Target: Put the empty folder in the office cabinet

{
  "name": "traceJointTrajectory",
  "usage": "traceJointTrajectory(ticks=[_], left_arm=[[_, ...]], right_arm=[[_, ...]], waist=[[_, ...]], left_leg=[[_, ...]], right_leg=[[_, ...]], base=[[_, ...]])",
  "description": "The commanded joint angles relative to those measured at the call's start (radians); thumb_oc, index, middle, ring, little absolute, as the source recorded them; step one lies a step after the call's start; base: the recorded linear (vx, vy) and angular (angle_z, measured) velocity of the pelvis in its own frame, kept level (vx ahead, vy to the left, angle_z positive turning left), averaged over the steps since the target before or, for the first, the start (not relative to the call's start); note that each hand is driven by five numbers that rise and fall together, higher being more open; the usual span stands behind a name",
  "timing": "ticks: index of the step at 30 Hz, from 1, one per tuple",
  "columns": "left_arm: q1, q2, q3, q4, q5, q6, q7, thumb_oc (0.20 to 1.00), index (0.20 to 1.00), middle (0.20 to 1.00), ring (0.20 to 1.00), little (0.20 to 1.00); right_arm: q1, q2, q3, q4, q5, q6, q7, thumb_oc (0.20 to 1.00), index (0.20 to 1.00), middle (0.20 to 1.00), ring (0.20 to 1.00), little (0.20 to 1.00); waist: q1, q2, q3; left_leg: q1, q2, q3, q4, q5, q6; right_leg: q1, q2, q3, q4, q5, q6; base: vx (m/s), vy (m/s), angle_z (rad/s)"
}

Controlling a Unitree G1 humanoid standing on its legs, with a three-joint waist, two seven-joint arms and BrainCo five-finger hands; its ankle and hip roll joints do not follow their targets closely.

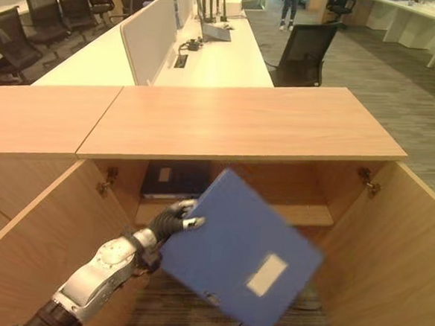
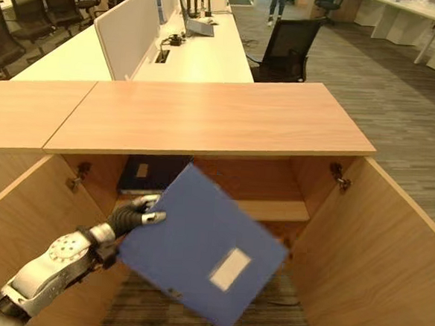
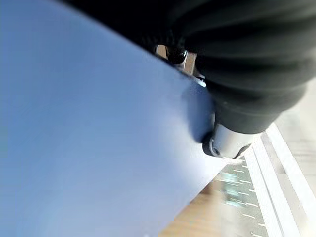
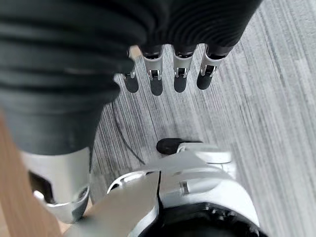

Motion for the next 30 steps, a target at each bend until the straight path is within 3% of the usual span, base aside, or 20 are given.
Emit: traceJointTrajectory(ticks=[1, 7, 15, 17, 24, 28, 30], left_arm=[[-0.001, -0.003, 0.118, -0.058, 0.094, -0.076, 0.001, 0.200, 0.200, 0.200, 0.200, 0.200], [0.055, -0.046, 0.194, -0.013, 0.190, -0.074, 0.021, 0.200, 0.200, 0.200, 0.200, 0.200], [0.065, -0.105, 0.305, -0.002, 0.350, -0.093, 0.048, 0.200, 0.200, 0.200, 0.200, 0.200], [0.065, -0.105, 0.304, -0.002, 0.350, -0.093, 0.048, 0.200, 0.200, 0.200, 0.200, 0.200], [0.003, -0.100, 0.282, -0.061, 0.410, -0.122, 0.045, 0.200, 0.200, 0.200, 0.200, 0.200], [-0.058, -0.054, 0.253, -0.103, 0.467, -0.143, 0.033, 0.200, 0.200, 0.200, 0.200, 0.200], [-0.069, -0.045, 0.250, -0.110, 0.476, -0.149, 0.033, 0.200, 0.200, 0.200, 0.200, 0.200]], right_arm=[[-0.088, 0.028, 0.019, -0.044, 0.038, -0.011, 0.010, 1.000, 1.000, 1.000, 1.000, 1.000], [-0.061, -0.014, 0.004, -0.205, 0.052, -0.020, -0.001, 1.000, 1.000, 1.000, 1.000, 1.000], [0.028, -0.136, -0.055, -0.736, -0.015, -0.054, -0.021, 1.000, 1.000, 1.000, 1.000, 1.000], [0.031, -0.136, -0.056, -0.739, -0.015, -0.052, -0.021, 1.000, 1.000, 1.000, 1.000, 1.000], [-0.030, -0.262, 0.025, -0.969, -0.332, -0.056, -0.003, 1.000, 1.000, 1.000, 1.000, 1.000], [-0.125, -0.377, 0.134, -1.073, -0.618, -0.062, 0.034, 1.000, 1.000, 1.000, 1.000, 1.000], [-0.139, -0.387, 0.145, -1.086, -0.638, -0.061, 0.036, 1.000, 1.000, 1.000, 1.000, 1.000]], waist=[[0.019, -0.065, 0.008], [0.022, -0.067, 0.011], [0.011, -0.068, 0.017], [0.011, -0.067, 0.017], [0.015, -0.072, 0.021], [0.022, -0.073, 0.018], [0.021, -0.075, 0.017]], left_leg=[[-0.027, -0.009, -0.015, 0.014, -0.056, -0.010], [-0.032, -0.009, -0.020, 0.014, -0.055, -0.008], [-0.030, -0.009, -0.014, 0.014, -0.060, -0.005], [-0.030, -0.009, -0.014, 0.014, -0.060, -0.005], [-0.027, -0.006, -0.007, 0.014, -0.062, -0.005], [-0.022, -0.002, -0.009, 0.014, -0.069, -0.007], [-0.026, -0.004, -0.009, 0.014, -0.063, -0.006]], right_leg=[[0.033, -0.043, 0.000, 0.007, -0.049, 0.077], [0.029, -0.043, -0.002, 0.007, -0.049, 0.077], [0.028, -0.047, 0.000, 0.007, -0.049, 0.075], [0.028, -0.047, 0.000, 0.007, -0.049, 0.075], [0.031, -0.048, -0.003, 0.007, -0.050, 0.073], [0.038, -0.045, -0.005, 0.007, -0.057, 0.075], [0.034, -0.047, -0.006, 0.007, -0.053, 0.074]], base=[[0.00, 0.000, 0.00], [-0.01, 0.000, 0.02], [0.00, 0.002, -0.01], [0.00, 0.000, 0.00], [0.00, -0.003, -0.01], [0.00, 0.000, 0.00], [0.00, 0.000, 0.00]])
